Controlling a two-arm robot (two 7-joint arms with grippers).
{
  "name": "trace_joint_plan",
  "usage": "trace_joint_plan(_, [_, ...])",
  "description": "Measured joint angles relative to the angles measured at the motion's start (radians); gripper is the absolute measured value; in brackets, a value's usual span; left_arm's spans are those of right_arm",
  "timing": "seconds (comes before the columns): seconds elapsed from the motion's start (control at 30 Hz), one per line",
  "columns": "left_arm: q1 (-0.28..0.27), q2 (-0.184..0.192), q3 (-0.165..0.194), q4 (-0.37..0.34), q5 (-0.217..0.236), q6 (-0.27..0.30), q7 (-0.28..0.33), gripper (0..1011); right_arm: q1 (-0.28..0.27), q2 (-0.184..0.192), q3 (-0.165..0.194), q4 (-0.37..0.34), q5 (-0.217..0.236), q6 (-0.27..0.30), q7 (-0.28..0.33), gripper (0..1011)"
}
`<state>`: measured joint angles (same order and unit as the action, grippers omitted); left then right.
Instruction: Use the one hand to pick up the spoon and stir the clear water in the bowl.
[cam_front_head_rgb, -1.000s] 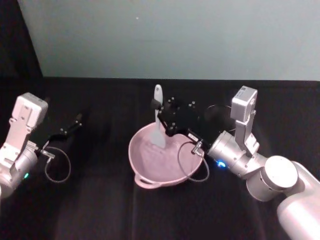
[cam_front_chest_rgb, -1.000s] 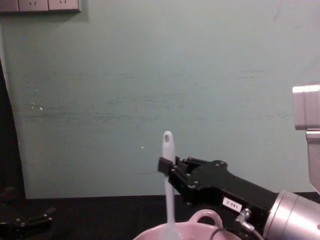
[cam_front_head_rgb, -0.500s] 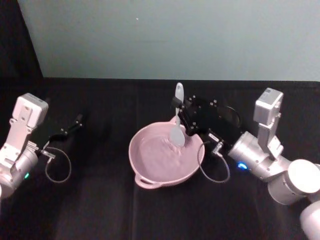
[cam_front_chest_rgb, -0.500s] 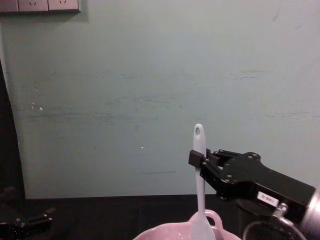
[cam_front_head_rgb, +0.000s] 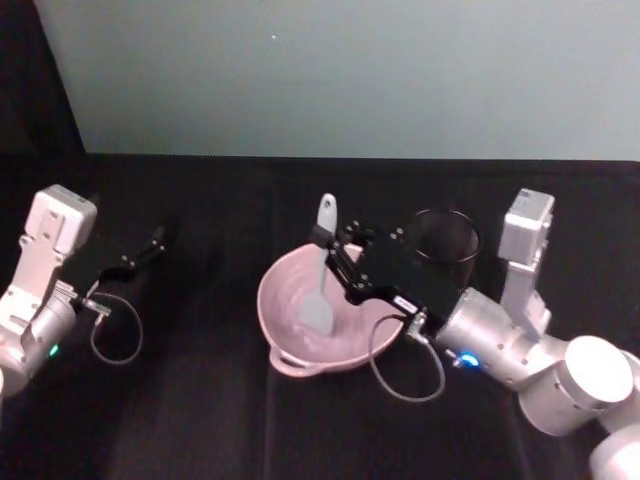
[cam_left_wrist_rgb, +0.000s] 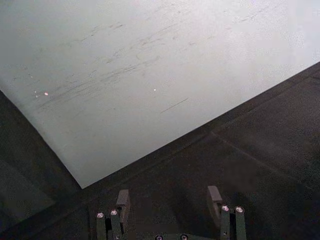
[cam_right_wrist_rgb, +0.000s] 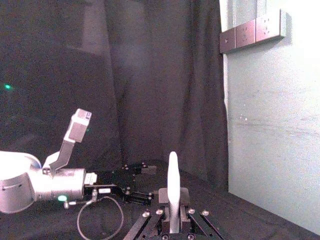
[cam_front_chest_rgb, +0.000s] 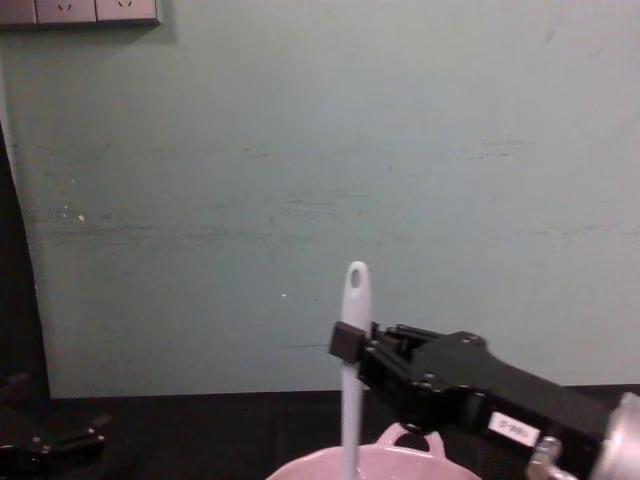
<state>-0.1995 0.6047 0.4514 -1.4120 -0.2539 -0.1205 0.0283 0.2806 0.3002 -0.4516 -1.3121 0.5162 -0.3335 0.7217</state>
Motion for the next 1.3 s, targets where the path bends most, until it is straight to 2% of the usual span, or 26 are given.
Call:
trace_joint_plan(0.17, [0.000, 0.000, 0.000, 0.000, 0.000, 0.000, 0.000, 1011, 0.044, -0.043, -0.015, 0.067, -0.004, -0.005, -0.021, 112])
trace_joint_plan(0.27, [0.000, 0.000, 0.000, 0.000, 0.000, 0.000, 0.000, 1011, 0.087, -0.079, -0.017, 0.138, -0.037, -0.043, -0.055, 111])
trace_joint_plan(0.3, [0.000, 0.000, 0.000, 0.000, 0.000, 0.000, 0.000, 1011, 0.087, -0.079, -0.017, 0.138, -0.037, -0.043, -0.055, 112])
trace_joint_plan(0.37, [0.000, 0.000, 0.000, 0.000, 0.000, 0.000, 0.000, 1011, 0.117, -0.102, -0.010, 0.191, -0.077, -0.089, -0.087, 111])
trace_joint_plan(0.47, [0.000, 0.000, 0.000, 0.000, 0.000, 0.000, 0.000, 1011, 0.141, -0.118, 0.003, 0.235, -0.118, -0.129, -0.124, 111])
trace_joint_plan(0.6, [0.000, 0.000, 0.000, 0.000, 0.000, 0.000, 0.000, 1011, 0.153, -0.117, 0.012, 0.251, -0.153, -0.137, -0.153, 112])
trace_joint_plan(0.7, [0.000, 0.000, 0.000, 0.000, 0.000, 0.000, 0.000, 1011, 0.144, -0.092, 0.022, 0.220, -0.177, -0.102, -0.164, 112])
trace_joint_plan(0.8, [0.000, 0.000, 0.000, 0.000, 0.000, 0.000, 0.000, 1011, 0.124, -0.071, 0.030, 0.183, -0.174, -0.072, -0.160, 112])
trace_joint_plan(0.93, [0.000, 0.000, 0.000, 0.000, 0.000, 0.000, 0.000, 1011, 0.065, -0.026, 0.044, 0.085, -0.139, -0.019, -0.128, 112])
trace_joint_plan(1.1, [0.000, 0.000, 0.000, 0.000, 0.000, 0.000, 0.000, 1011, -0.001, 0.014, 0.040, -0.016, -0.084, 0.033, -0.082, 112])
trace_joint_plan(1.3, [0.000, 0.000, 0.000, 0.000, 0.000, 0.000, 0.000, 1011, -0.033, 0.026, 0.012, -0.073, -0.044, 0.042, -0.047, 111])
